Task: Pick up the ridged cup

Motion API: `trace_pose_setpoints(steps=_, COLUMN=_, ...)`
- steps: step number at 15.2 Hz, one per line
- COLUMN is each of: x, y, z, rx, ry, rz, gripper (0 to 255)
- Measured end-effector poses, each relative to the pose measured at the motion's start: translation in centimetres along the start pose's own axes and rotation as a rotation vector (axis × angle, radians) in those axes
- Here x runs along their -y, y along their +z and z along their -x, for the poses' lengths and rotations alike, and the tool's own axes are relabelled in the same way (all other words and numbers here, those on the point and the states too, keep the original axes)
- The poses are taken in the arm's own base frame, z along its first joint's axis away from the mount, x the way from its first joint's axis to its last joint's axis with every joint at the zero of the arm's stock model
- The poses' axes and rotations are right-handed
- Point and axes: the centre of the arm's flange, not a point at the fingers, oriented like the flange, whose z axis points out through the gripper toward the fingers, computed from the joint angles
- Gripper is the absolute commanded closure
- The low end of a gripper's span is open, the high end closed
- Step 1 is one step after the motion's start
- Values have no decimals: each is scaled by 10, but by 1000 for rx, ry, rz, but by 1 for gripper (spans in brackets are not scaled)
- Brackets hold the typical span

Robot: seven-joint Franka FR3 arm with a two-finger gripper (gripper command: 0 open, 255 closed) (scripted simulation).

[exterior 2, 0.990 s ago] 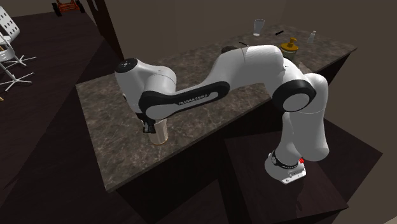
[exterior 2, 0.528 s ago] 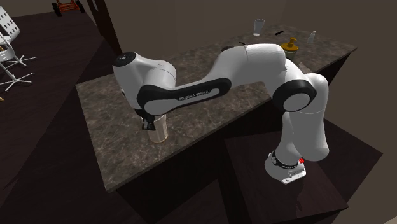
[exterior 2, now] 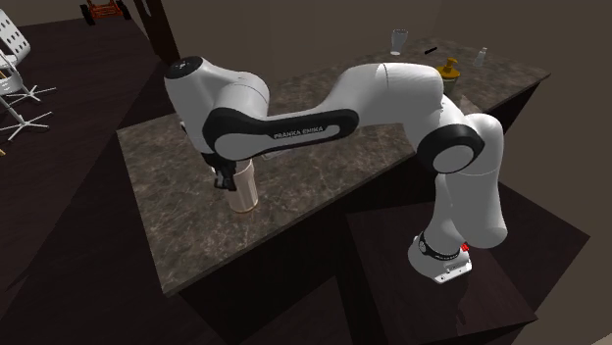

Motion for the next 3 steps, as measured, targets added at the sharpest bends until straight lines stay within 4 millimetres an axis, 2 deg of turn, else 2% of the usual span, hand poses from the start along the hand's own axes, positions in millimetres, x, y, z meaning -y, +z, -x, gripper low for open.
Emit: trace_pose_setpoints(steps=3, x=-1, y=-14, z=1, rx=0, ry=0, rz=0, gripper=255)
